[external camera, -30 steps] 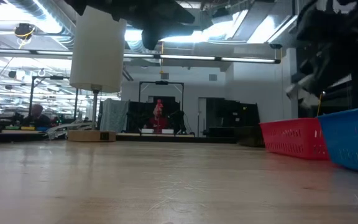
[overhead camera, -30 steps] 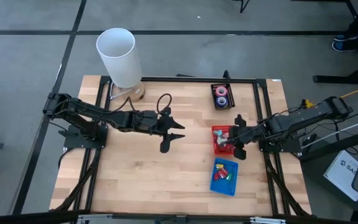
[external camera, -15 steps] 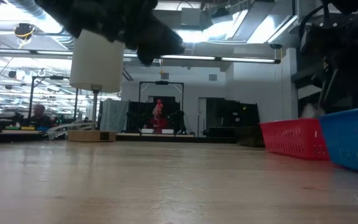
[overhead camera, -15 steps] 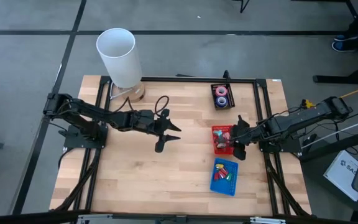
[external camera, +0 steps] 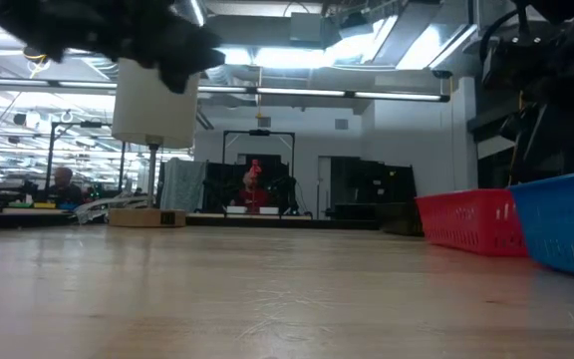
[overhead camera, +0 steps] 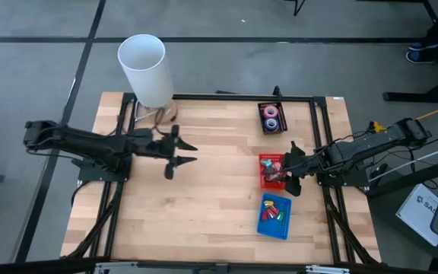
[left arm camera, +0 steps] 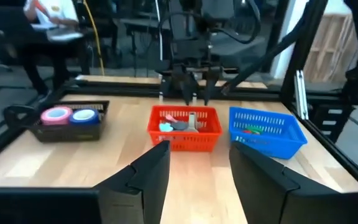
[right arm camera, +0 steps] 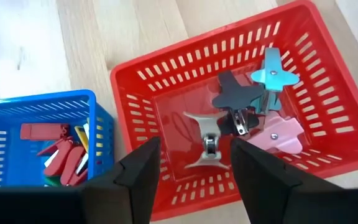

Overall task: Pick and place Stapler, Stapler remover, tape
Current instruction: Return to Home Position

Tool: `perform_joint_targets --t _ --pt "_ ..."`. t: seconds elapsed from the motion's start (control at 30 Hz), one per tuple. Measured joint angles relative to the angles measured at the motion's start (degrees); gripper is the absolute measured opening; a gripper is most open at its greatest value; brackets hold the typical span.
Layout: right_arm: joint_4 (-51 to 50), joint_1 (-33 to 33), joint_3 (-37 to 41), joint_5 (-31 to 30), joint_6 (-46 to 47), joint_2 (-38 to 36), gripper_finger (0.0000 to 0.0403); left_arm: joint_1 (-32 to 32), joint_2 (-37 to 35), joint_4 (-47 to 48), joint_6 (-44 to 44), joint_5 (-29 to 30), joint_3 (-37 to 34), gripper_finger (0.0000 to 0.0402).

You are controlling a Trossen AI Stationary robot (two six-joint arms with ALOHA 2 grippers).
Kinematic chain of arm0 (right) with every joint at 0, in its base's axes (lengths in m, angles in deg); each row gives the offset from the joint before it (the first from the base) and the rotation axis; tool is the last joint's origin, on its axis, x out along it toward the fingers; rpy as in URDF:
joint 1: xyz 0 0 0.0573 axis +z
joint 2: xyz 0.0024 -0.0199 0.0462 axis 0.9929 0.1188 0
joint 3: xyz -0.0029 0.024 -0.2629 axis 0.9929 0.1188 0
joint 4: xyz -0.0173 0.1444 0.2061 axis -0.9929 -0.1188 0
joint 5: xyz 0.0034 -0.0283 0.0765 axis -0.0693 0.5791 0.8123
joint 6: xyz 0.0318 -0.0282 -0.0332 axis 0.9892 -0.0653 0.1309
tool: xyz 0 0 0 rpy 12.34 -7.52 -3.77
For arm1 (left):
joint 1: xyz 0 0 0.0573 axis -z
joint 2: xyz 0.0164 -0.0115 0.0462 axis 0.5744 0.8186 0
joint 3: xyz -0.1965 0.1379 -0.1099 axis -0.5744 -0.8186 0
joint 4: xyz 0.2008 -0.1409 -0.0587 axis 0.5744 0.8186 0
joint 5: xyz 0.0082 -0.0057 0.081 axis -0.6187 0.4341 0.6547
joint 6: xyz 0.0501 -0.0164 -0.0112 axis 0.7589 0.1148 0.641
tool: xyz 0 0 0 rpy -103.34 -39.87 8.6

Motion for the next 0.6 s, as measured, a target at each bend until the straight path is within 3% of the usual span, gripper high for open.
perform_joint_targets --t 0.23,0.33,0.47,0.6 --pt "1.8 0.0 0.0 -0.3 2.0 0.0 0.0195 0.0 -16.0 0.1 -1.1 0.2 -10.1 0.0164" --pt "1.8 0.0 0.0 0.4 -1.6 0.0 0.0195 0.0 -21.9 0.1 -1.1 0.4 -14.3 0.0166" --pt "1.8 0.0 0.0 -3.2 -3.3 -1.0 0.0195 0.0 -27.7 -2.5 -2.2 1.7 -19.6 0.0164" --pt "2.1 0.1 0.0 -1.8 -4.5 -3.4 0.0195 0.0 -31.6 -4.2 -2.7 1.7 -23.8 0.0161"
